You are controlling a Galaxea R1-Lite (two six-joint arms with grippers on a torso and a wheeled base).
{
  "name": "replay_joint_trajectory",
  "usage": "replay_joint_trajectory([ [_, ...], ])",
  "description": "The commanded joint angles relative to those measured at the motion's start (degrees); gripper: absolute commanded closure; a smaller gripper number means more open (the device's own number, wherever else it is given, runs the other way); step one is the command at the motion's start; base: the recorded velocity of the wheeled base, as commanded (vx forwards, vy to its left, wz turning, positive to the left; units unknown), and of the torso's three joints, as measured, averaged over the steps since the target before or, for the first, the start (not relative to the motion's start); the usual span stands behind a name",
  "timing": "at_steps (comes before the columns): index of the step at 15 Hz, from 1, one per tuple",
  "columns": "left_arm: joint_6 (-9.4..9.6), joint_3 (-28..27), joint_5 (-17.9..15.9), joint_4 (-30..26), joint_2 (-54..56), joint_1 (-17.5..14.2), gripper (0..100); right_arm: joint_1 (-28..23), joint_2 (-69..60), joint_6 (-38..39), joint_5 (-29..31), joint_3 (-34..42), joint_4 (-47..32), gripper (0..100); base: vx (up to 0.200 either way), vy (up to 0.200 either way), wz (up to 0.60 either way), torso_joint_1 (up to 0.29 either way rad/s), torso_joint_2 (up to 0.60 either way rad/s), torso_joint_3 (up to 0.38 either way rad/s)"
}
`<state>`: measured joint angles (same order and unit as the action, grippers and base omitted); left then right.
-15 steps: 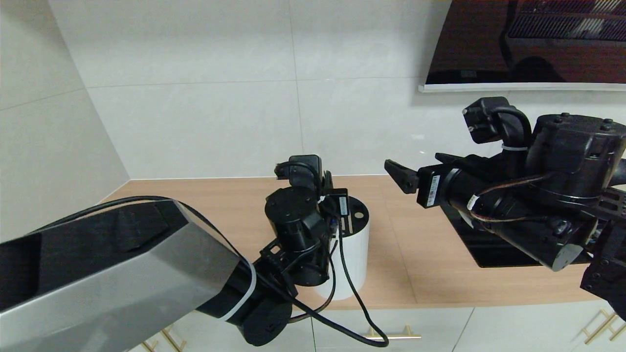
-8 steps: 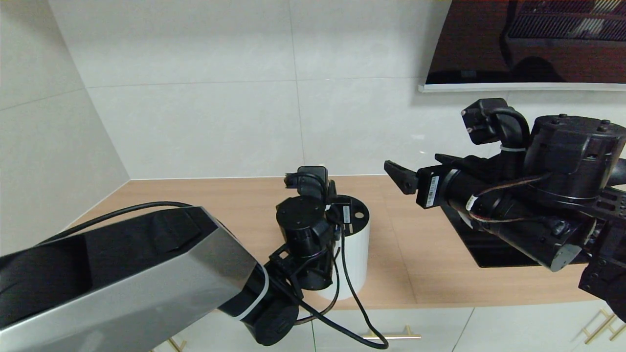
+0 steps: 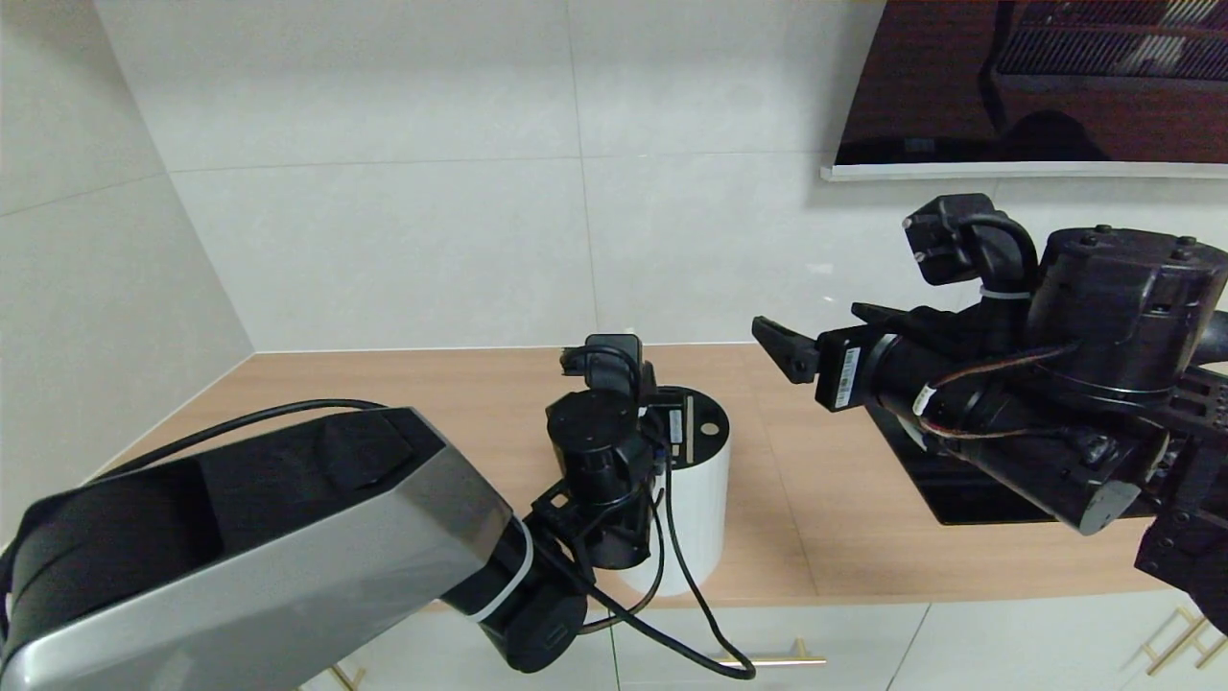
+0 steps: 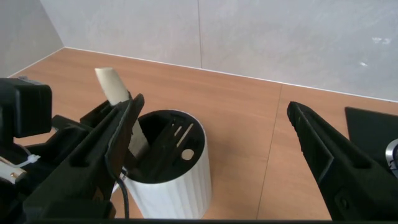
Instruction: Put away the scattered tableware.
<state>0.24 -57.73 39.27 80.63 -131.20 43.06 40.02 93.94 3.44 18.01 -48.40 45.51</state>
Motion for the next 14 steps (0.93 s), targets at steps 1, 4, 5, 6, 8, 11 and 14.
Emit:
replay_joint_trajectory([
  [1,0.02,0.0,0.0,0.2,-0.1,0.0,0,0.0,0.1,0.0,0.0,0.0,0.0,0,0.0,0.0,0.0,0.0,0.0,0.0],
  [4,0.02,-0.1,0.0,0.2,0.1,-0.1,0,0.1,0.1,0.0,0.0,0.0,0.0,0,0.0,0.0,0.0,0.0,0.0,0.0],
  [5,0.02,-0.5,0.1,0.3,0.1,-0.1,0,0.0,0.1,0.0,0.0,0.0,0.0,0,0.0,0.0,0.0,0.0,0.0,0.0],
  [6,-0.16,-0.7,0.2,1.1,0.2,-0.1,0,0.1,0.1,0.0,0.0,0.0,0.0,0,0.0,0.0,0.0,0.0,0.0,0.0],
  [8,-0.16,-0.2,0.4,2.1,2.8,-0.1,0,0.0,0.0,0.0,0.0,0.0,0.0,0,0.0,0.0,0.0,0.0,0.0,0.0],
  [11,0.11,5.4,-0.6,1.2,12.9,-0.3,0,0.0,-0.4,0.0,0.0,0.0,0.0,0,0.0,0.0,0.0,0.0,0.0,0.0],
  [14,0.2,12.6,-5.2,-3.3,24.5,-0.3,0,0.0,-1.7,0.0,0.1,0.7,0.1,0,0.0,0.0,0.0,0.0,0.0,0.0],
])
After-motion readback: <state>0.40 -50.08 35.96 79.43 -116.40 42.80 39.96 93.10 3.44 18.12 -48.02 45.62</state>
